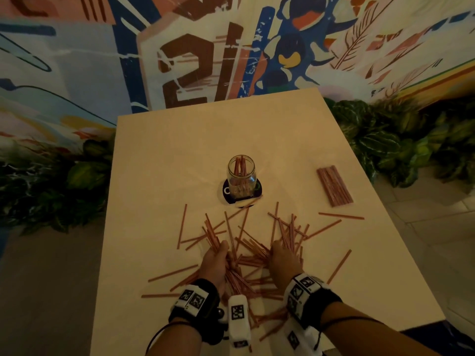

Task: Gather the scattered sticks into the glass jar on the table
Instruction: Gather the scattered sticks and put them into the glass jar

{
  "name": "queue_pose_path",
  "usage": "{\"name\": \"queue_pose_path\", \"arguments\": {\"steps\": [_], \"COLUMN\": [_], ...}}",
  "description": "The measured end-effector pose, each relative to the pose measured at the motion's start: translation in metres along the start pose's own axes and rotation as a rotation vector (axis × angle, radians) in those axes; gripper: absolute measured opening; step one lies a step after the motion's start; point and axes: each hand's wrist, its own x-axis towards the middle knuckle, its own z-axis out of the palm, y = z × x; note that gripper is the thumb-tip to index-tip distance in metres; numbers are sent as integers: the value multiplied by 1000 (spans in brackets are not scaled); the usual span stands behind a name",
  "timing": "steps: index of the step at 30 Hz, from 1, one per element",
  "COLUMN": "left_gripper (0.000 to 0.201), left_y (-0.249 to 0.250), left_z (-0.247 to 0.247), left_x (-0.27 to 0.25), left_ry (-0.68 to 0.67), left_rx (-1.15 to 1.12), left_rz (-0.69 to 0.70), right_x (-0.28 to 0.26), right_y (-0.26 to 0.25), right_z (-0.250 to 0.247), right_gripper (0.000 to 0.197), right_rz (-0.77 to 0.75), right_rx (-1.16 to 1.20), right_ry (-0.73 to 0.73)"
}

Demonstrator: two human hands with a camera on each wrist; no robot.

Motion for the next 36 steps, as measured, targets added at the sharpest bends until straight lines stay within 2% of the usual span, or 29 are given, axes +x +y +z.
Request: {"name": "queue_pose_path", "arguments": {"steps": [3, 6, 8, 10, 12, 15, 17, 19, 23, 24, 28, 30, 34, 36], "left_gripper": [30, 28, 40, 66, 74, 53, 37, 31, 66, 68, 41, 42, 38, 44], "left_y": [4, 6, 8, 12, 16, 14, 9, 5, -11, -9, 15, 20, 20, 17], "left_z": [7, 17, 23, 29, 32, 33, 32, 34, 35, 35, 38, 39, 45, 46], "left_x": [-5, -8, -12, -18, -22, -17, -11, -6, 14, 13, -16, -19, -18, -17], "left_ry": [-28, -66, -105, -135, -150, -99, -52, -22, 22, 29, 48, 43, 49, 57], "left_rx": [-29, -55, -53, -15, -13, 56, 89, 113, 186, 171, 35, -8, -3, 7], "left_rz": [19, 0, -5, -1, 22, 36, 56, 68, 61, 40, -7, 11, 36, 50], "right_x": [-1, -4, -7, -11, -17, -25, -32, -34, -30, -28, -19, -19, -20, -20], "right_y": [-5, -17, -29, -39, -46, -52, -54, -55, -58, -56, -44, -40, -48, -52], "right_z": [-16, -35, -39, -34, -28, -24, -24, -26, -30, -31, -38, -42, -46, -48], "right_gripper": [11, 15, 22, 24, 31, 55, 57, 56, 52, 51, 57, 62, 55, 57], "right_rz": [-42, -113, -160, -239, -300, -371, -432, -413, -357, -332, -187, -180, -246, -254], "right_rx": [212, 372, 345, 237, 142, 40, -37, -20, 84, 136, 302, 345, 268, 244], "right_ry": [15, -26, -98, -163, -203, -223, -218, -209, -241, -260, -330, -375, -431, -438]}}
